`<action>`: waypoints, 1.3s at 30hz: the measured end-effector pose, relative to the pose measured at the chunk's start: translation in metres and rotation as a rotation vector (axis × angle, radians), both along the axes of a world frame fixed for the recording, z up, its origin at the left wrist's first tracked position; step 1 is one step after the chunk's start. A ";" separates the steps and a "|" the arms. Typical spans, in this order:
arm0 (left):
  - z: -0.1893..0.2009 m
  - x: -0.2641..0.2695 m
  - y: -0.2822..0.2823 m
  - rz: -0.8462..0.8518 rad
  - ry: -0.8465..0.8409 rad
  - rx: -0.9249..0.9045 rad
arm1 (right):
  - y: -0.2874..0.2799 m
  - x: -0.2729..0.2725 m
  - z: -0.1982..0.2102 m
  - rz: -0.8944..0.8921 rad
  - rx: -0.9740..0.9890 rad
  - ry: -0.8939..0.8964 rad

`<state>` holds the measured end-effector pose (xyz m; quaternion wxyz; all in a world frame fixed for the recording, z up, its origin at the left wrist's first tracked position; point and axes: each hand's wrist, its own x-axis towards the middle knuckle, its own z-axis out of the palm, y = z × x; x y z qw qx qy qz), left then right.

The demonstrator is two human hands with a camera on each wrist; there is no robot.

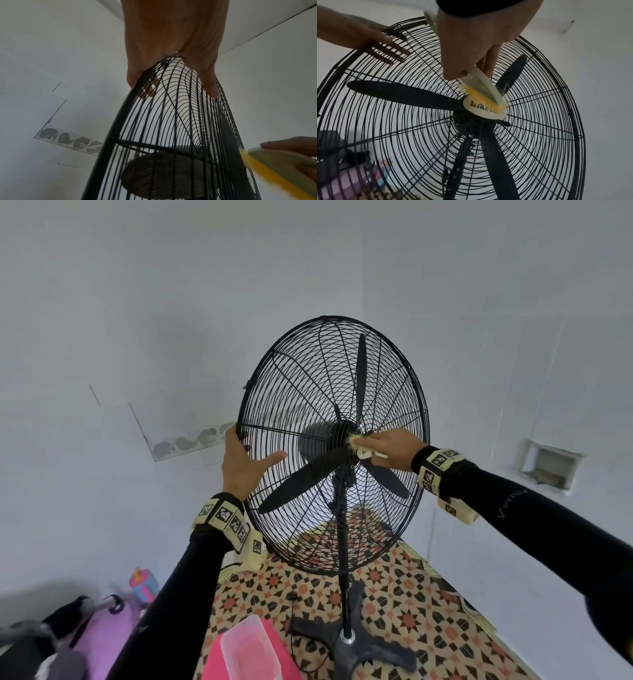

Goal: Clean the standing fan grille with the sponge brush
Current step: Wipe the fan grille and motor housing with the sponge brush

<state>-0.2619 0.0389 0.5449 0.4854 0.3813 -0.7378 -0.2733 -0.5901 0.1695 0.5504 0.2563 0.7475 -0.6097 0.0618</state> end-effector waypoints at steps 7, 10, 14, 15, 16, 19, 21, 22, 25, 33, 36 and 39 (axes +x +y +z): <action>0.000 0.001 0.000 -0.001 0.003 -0.008 | -0.005 -0.009 -0.015 0.160 -0.033 -0.006; 0.000 0.002 0.000 -0.001 -0.001 0.000 | 0.004 -0.015 -0.011 -0.073 0.106 0.008; 0.000 -0.001 0.001 -0.007 0.006 0.000 | 0.007 -0.005 -0.006 -0.280 0.125 0.021; 0.000 -0.001 0.001 -0.009 0.007 -0.001 | 0.005 -0.001 -0.005 -0.306 0.121 0.037; 0.000 -0.001 0.001 -0.013 0.008 -0.005 | 0.003 0.005 -0.006 -0.324 0.136 0.051; -0.001 0.002 -0.002 -0.013 0.009 -0.001 | -0.004 0.024 -0.006 -0.132 0.047 0.072; -0.003 0.003 -0.004 -0.014 0.009 0.002 | -0.007 0.033 -0.006 0.206 -0.165 0.020; -0.004 0.004 -0.005 -0.018 0.012 -0.004 | -0.007 0.035 -0.006 0.311 -0.237 -0.003; -0.010 0.007 -0.007 -0.065 0.028 -0.026 | 0.000 0.029 -0.007 0.220 -0.271 -0.108; -0.020 0.021 -0.031 -0.255 0.070 -0.036 | 0.001 0.110 0.010 0.045 -0.306 -0.692; -0.025 0.029 -0.045 -0.366 0.129 -0.018 | -0.004 0.164 0.038 0.035 -0.534 -0.925; -0.029 0.035 -0.051 -0.518 0.213 0.078 | -0.010 0.202 0.063 0.040 -0.568 -0.853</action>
